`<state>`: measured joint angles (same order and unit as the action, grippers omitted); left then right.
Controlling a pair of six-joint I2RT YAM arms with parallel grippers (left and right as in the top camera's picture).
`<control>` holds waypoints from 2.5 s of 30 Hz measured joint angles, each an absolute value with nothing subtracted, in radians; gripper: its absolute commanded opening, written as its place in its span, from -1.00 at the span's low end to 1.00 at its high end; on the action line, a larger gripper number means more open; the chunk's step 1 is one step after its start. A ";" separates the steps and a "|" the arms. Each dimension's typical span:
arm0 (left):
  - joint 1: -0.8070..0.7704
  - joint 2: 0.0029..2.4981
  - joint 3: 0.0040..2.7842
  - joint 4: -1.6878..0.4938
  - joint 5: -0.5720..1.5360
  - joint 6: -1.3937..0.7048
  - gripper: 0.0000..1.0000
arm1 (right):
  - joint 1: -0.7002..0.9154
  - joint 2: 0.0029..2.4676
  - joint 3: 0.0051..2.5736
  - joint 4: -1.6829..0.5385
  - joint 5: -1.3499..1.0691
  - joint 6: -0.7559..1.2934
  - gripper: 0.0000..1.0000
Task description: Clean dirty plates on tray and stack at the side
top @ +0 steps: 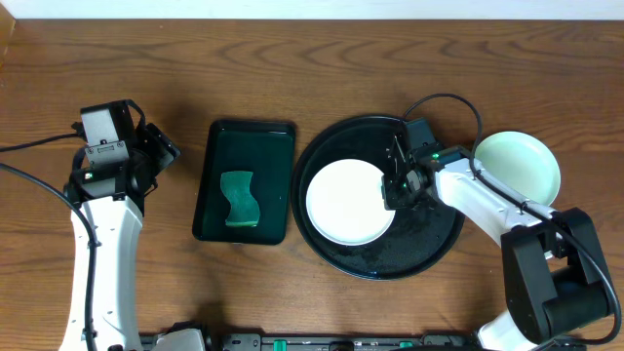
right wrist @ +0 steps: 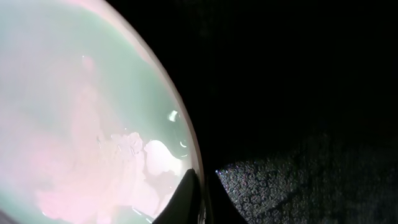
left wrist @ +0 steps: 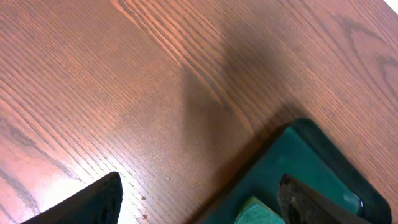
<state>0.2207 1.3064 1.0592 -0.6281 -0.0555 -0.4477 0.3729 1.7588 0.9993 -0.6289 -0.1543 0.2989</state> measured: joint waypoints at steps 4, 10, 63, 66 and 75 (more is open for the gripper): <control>0.221 1.306 1.059 -0.628 -0.056 -0.448 0.60 | 0.373 1.759 0.999 -0.630 -0.158 0.299 -0.71; 0.221 1.306 1.059 -0.628 -0.056 -0.448 0.61 | 0.373 1.759 0.999 -0.617 -0.156 0.294 -0.88; 0.221 1.306 1.059 -0.628 -0.056 -0.448 0.61 | 0.376 1.550 0.953 -0.637 -0.178 0.353 -0.98; 0.221 1.306 1.059 -0.628 -0.056 -0.448 0.61 | 0.376 1.536 0.953 -0.639 -0.192 0.380 -0.98; 0.221 1.306 1.059 -0.628 -0.056 -0.448 0.61 | 0.376 1.534 0.982 -0.665 -0.218 0.504 -0.98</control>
